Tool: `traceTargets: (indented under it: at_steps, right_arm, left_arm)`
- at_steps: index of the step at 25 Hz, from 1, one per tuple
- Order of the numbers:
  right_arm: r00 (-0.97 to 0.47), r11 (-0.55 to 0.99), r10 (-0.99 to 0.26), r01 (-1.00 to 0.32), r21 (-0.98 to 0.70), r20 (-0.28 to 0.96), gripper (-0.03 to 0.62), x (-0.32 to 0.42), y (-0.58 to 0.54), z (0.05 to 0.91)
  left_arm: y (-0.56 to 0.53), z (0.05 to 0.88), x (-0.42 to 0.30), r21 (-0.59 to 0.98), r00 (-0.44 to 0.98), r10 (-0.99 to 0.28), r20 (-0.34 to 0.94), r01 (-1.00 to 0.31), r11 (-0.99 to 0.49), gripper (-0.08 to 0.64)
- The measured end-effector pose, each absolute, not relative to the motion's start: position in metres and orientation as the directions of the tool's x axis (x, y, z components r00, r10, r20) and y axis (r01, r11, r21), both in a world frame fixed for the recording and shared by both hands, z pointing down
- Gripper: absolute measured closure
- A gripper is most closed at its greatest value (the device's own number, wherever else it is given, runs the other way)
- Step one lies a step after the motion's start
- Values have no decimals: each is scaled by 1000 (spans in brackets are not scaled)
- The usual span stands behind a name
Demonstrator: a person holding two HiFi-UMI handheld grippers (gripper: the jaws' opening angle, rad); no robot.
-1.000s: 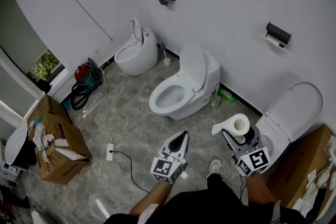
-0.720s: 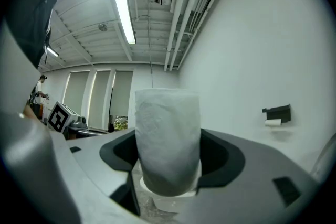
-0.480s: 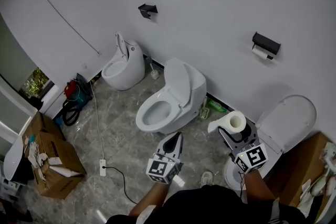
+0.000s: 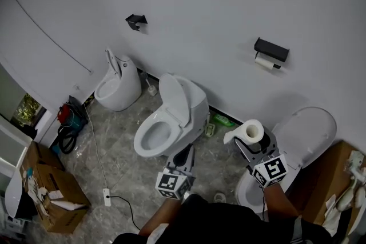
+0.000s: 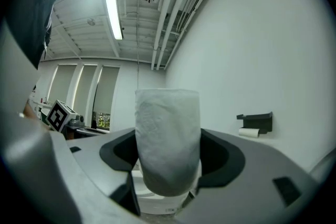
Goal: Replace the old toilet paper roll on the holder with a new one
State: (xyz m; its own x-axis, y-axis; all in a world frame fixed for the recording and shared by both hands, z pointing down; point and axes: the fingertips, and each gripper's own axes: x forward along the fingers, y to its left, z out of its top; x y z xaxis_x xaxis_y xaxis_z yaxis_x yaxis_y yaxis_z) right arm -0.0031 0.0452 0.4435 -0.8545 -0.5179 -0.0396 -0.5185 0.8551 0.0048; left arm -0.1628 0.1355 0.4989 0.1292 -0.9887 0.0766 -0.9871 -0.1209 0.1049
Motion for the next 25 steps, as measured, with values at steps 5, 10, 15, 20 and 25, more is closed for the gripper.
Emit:
traceTargets:
  at_steps: [5, 10, 15, 20, 25]
  right_arm:
    - [-824, 824, -565, -566, 10, -41, 276, 4, 12, 442]
    - [-780, 780, -625, -626, 4, -29, 276, 12, -26, 447]
    - [-726, 726, -687, -687, 3, -19, 276, 15, -70, 448]
    - [-676, 676, -737, -737, 9, -1, 276, 6, -115, 450]
    - [-616, 616, -788, -788, -15, 7, 276, 5, -159, 454]
  left_arm:
    - [92, 502, -156, 94, 193, -978, 83, -978, -185, 554]
    - [38, 509, -157, 92, 264, -961, 84, -962, -256, 554]
    - [-20, 509, -160, 91, 337, -938, 85, -940, -330, 554]
    - [-82, 505, -166, 80, 425, -900, 97, -905, -419, 554]
    - [-140, 502, -169, 56, 499, -862, 93, -867, -496, 554]
